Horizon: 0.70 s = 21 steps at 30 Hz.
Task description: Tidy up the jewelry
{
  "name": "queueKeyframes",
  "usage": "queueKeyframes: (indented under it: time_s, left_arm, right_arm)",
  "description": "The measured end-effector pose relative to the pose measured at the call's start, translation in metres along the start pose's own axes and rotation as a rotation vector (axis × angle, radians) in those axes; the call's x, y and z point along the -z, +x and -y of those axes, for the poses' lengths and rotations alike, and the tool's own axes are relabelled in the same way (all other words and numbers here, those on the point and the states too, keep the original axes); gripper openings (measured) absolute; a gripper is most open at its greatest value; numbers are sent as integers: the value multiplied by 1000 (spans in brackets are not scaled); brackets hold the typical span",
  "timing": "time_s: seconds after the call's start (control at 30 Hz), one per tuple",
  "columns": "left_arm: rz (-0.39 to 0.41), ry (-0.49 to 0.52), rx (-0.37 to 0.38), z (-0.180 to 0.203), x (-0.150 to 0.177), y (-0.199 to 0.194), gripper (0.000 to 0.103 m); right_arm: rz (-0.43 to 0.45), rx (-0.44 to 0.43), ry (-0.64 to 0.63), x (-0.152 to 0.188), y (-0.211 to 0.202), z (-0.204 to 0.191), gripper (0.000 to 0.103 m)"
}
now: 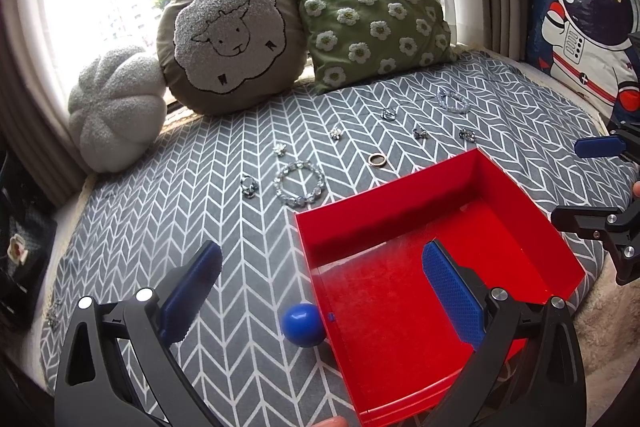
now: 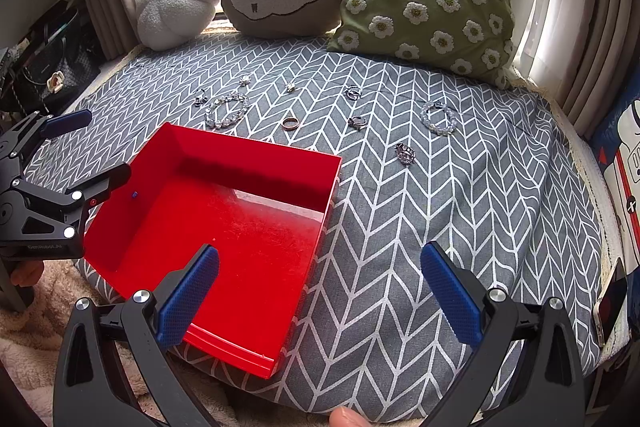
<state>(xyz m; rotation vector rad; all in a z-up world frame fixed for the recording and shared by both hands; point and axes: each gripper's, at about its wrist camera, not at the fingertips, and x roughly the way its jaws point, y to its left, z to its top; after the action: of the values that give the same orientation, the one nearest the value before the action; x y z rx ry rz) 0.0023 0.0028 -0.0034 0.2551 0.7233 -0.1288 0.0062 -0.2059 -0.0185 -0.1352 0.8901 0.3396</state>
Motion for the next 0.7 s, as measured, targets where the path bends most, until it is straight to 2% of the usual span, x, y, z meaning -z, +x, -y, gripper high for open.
queueKeyframes:
  time_s: [0.7]
  left_arm:
    - [2,13,-3,1,1,-1,96]
  right_arm:
    - [-1,-1,1,-1,0,-1,98]
